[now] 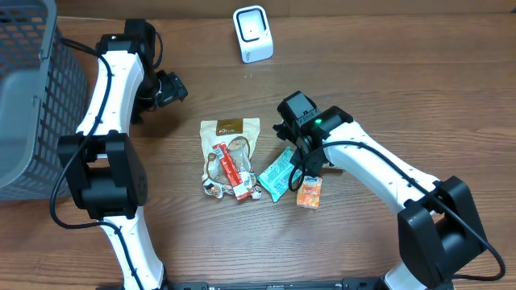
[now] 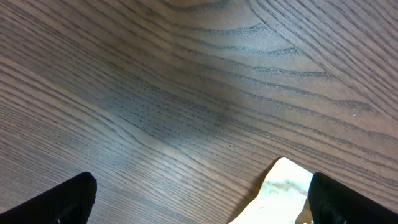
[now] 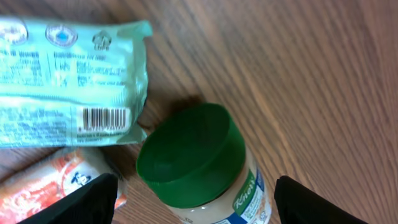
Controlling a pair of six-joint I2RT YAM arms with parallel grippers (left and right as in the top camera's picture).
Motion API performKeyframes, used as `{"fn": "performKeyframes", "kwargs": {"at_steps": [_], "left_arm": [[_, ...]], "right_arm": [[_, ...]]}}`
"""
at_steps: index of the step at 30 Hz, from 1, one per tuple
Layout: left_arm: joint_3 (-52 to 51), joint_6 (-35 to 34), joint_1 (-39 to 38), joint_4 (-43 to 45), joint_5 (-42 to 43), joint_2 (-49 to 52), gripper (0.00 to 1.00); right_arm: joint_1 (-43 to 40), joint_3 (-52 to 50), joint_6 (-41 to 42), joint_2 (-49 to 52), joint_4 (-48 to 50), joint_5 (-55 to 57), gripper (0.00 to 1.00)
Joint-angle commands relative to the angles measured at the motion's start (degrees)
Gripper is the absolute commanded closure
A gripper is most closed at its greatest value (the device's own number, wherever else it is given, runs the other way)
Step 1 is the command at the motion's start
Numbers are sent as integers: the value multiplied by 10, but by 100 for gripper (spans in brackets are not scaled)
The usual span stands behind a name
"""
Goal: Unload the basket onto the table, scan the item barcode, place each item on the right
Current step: 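Lower the right gripper around the green-lidded jar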
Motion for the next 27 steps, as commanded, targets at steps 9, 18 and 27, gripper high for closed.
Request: {"fn": "performKeyframes", "kwargs": {"at_steps": [9,18,27], "left_arm": [[10,7,1,0,-7,-9,0],[10,7,1,0,-7,-9,0],[10,7,1,0,-7,-9,0]], "right_arm": [[-13,-3,-66,2,2,-37,33],[-14,-3,-76,2,-17,-38,32],[-25,-3,-76,3,-11,-58,27]]}}
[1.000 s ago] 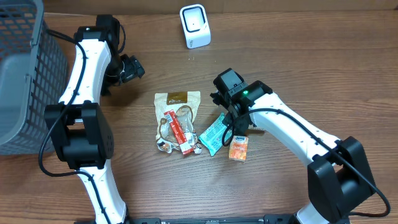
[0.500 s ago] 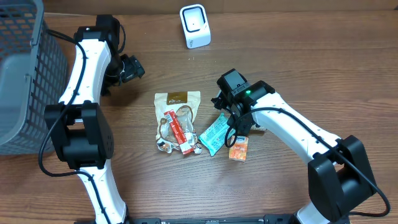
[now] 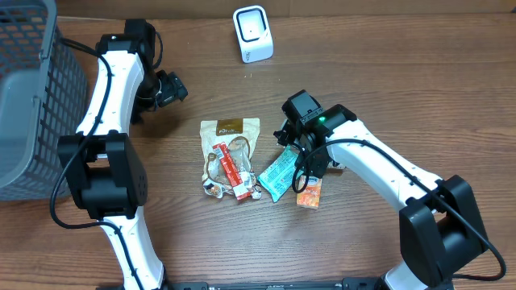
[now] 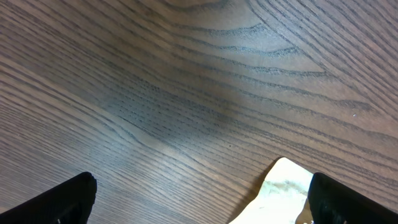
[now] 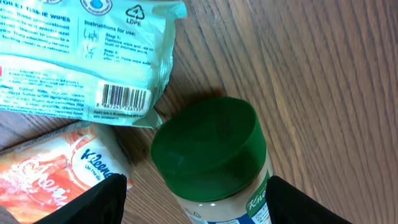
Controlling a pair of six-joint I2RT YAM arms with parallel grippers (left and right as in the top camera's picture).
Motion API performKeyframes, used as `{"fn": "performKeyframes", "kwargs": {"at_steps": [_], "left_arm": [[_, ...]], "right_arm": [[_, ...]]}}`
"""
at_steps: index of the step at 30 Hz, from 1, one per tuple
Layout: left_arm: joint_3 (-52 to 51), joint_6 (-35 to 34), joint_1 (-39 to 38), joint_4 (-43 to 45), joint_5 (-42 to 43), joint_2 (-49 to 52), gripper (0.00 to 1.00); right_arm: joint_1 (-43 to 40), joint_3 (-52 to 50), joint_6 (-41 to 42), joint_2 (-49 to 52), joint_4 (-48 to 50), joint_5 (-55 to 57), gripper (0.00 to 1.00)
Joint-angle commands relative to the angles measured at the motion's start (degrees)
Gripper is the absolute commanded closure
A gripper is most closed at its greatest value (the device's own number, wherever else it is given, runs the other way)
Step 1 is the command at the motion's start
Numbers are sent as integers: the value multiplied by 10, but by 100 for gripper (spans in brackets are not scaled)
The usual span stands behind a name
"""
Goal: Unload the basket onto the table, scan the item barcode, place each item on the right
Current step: 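Lower the right gripper around the green-lidded jar, then grasp the green-lidded jar with the right gripper and lift it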
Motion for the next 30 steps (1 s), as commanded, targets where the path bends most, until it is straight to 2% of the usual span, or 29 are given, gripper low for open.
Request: {"fn": "performKeyframes", "kwargs": {"at_steps": [1,10,15,25,30], "left_arm": [[10,7,1,0,-7,-9,0],[10,7,1,0,-7,-9,0],[10,7,1,0,-7,-9,0],[10,7,1,0,-7,-9,0],[10,7,1,0,-7,-9,0]], "right_arm": [[-12,-3,-2,3,5,-20,27],[-28,-43,-2,6,40,-21,24],[-28,-47,-1,6,73,-14,26],[-56,-46,112,6,114,-14,27],[-74,-46,119,6,110,-13,24]]}}
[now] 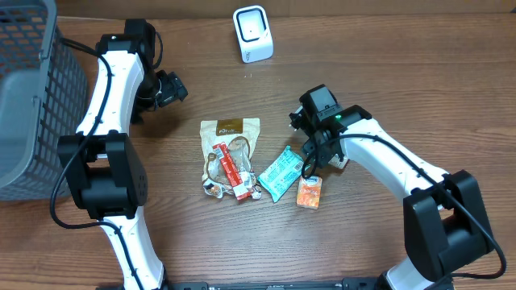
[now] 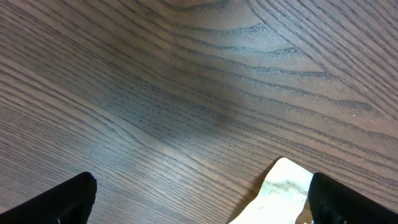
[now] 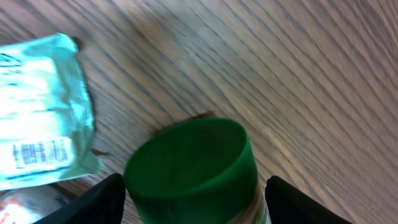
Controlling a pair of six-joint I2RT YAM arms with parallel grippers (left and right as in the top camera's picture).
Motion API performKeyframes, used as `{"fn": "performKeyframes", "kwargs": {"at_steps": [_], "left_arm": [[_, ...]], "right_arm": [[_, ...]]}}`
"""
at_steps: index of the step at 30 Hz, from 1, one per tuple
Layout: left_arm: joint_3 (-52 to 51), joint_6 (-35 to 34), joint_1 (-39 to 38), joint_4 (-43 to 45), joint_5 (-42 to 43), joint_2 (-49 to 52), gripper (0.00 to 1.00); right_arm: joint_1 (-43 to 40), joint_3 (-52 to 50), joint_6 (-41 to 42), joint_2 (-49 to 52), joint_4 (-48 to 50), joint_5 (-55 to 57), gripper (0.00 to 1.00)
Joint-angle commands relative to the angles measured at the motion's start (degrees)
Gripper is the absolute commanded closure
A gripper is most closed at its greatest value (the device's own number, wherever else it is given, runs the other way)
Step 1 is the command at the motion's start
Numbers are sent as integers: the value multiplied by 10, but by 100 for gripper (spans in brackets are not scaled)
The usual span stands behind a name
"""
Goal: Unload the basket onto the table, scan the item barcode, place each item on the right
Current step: 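Grasp the green-lidded jar with the right gripper and lift it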
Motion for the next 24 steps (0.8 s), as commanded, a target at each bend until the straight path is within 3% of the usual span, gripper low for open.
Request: {"fn": "performKeyframes", "kwargs": {"at_steps": [1,15,18,19,20,24], "left_arm": [[10,7,1,0,-7,-9,0],[10,7,1,0,-7,-9,0],[10,7,1,0,-7,-9,0],[10,7,1,0,-7,-9,0],[10,7,1,0,-7,-9,0],[10,7,1,0,-7,-9,0]], "right_arm": [[-14,-1,22,5,1,0,22],[-39,18,112,5,3,-27,14],[-39,56,144,5,-21,-33,12],[-39,94,145,5,-52,-53,3],[-39,117,146,5,-71,-63,0],[-39,205,180,4,-137,-85,0]]}}
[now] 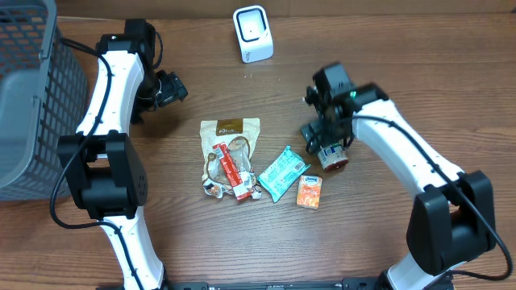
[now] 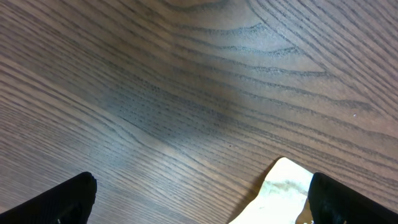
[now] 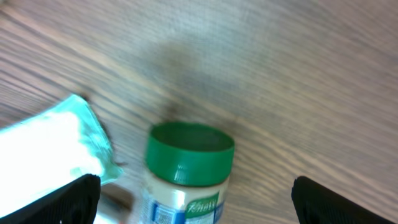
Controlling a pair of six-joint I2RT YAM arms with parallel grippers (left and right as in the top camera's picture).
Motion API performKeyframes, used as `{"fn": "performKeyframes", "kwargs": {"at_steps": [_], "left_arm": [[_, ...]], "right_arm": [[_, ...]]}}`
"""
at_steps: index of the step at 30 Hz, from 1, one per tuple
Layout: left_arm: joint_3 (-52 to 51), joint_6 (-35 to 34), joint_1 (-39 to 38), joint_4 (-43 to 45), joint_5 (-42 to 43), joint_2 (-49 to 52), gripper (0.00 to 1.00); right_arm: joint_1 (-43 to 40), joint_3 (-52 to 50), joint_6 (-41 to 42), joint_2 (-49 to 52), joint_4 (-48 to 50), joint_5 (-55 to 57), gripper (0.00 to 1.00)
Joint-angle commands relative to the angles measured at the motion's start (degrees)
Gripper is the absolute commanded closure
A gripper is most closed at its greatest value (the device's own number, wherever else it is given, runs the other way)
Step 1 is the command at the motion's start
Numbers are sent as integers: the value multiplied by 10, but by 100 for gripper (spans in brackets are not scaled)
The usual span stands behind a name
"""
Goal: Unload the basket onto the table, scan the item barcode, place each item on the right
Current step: 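Grasp the green-lidded jar with the right gripper and lift it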
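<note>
A jar with a green lid (image 3: 189, 155) and a white Knorr label lies between the wide-apart fingers of my right gripper (image 3: 196, 202), which is open and touches nothing; the view is blurred. From overhead the jar (image 1: 331, 155) shows just below the right gripper (image 1: 321, 137). The white barcode scanner (image 1: 253, 34) stands at the back of the table. My left gripper (image 2: 202, 202) is open over bare wood, with a pale pouch corner (image 2: 283, 186) by its right finger. Overhead it (image 1: 170, 87) hangs left of the items.
A teal wipes pack (image 1: 282, 173), an orange tissue pack (image 1: 309, 192), a brown pouch (image 1: 230, 133) and a red stick pack (image 1: 230, 169) lie mid-table. A grey mesh basket (image 1: 32, 97) fills the far left.
My right gripper has moved toward the back of the table and now sees the jar more from the side, label showing. It is still open. The left arm has not moved.
My right gripper was open low over the wipes pack's barcode and the jar's green lid. At each later moment it stood further right and back, the wipes pack sliding out of its view, until the jar lay between its fingers. The left arm stayed still.
</note>
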Motion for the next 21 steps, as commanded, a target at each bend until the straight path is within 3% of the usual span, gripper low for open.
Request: {"fn": "performKeyframes", "kwargs": {"at_steps": [1,17,21], "left_arm": [[10,7,1,0,-7,-9,0],[10,7,1,0,-7,-9,0],[10,7,1,0,-7,-9,0]], "right_arm": [[-1,95,67,-6,-29,-42,0],[-8,128,137,47,-113,-9,0],[-8,127,137,84,-117,-9,9]]}}
